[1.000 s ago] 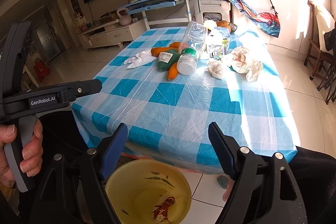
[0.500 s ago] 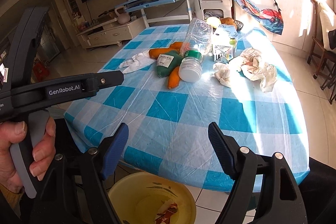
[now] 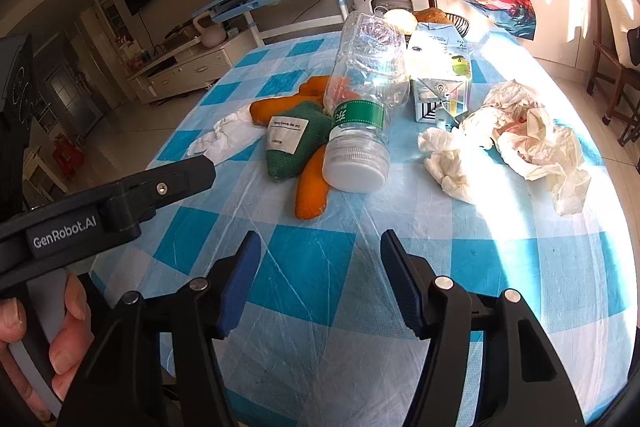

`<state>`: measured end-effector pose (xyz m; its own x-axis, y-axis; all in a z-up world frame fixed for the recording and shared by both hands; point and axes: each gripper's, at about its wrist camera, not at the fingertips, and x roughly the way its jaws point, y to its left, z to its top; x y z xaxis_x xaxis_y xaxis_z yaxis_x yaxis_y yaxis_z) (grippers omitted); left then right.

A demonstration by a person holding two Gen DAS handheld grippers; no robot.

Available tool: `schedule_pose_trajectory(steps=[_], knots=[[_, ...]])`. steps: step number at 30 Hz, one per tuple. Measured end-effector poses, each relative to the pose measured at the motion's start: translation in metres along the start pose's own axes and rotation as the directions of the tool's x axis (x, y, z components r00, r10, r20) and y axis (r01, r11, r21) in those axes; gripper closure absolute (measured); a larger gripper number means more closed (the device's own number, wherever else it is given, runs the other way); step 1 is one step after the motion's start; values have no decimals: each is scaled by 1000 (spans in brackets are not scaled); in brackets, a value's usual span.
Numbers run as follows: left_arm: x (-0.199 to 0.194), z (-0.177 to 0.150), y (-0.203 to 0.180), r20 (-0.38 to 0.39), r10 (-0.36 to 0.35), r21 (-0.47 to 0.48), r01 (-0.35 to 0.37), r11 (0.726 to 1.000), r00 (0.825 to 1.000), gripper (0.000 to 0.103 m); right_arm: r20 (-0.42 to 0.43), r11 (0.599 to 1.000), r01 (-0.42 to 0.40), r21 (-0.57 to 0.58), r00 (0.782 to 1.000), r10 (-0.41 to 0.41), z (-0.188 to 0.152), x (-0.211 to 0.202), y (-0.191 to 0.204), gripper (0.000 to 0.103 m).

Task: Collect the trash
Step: 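Grasp the green cloth toy with the left gripper while the right grasps an orange peel, then lower the green toy and orange peel into the yellow basin and release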

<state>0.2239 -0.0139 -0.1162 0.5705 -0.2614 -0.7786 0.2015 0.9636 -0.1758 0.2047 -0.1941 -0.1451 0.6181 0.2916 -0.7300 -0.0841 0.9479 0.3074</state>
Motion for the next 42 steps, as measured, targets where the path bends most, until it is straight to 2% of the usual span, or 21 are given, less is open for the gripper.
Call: schedule_pose_trajectory(steps=[5,9,11,12,13,23,30,31,33,35,42], knots=[[10,5,5,-5,1,-10,-1,1000,1000,32,-6,999,26,-25,1000,-26,10,14,9,48],[18,8,8,-10,0,-19,-1,1000,1000,32,-12,995,61,-74,998,-62,15,21,14,66],[23,11,9,-13,1,-20,-1,1000,1000,32,-14,996,53,-79,998,-54,15,21,11,75],[25,12,9,-14,1,-20,-1,1000,1000,32,-17,996,47,-76,999,-48,14,20,7,83],[27,13,9,-16,0,-20,-1,1000,1000,32,-20,996,42,-75,999,-43,14,19,6,85],[56,22,-15,-45,-6,27,7,1000,999,32,-46,999,8,-36,999,-10,-2,-9,-15,87],[78,28,-31,-66,25,53,-22,998,998,32,-53,999,-25,-23,998,24,-10,-23,-17,87],[79,29,-32,-64,24,57,-20,998,998,33,-57,999,-32,-20,998,31,-11,-24,-17,87],[80,31,-34,-63,12,57,-9,998,998,47,-65,999,-44,-15,997,43,-15,-25,-16,87],[80,32,-34,-75,-14,55,18,998,997,72,-70,998,-51,-21,996,49,-18,-28,-14,87],[58,15,-32,-72,-47,67,51,996,996,75,-85,996,-82,-32,993,79,-30,-44,-9,87]])
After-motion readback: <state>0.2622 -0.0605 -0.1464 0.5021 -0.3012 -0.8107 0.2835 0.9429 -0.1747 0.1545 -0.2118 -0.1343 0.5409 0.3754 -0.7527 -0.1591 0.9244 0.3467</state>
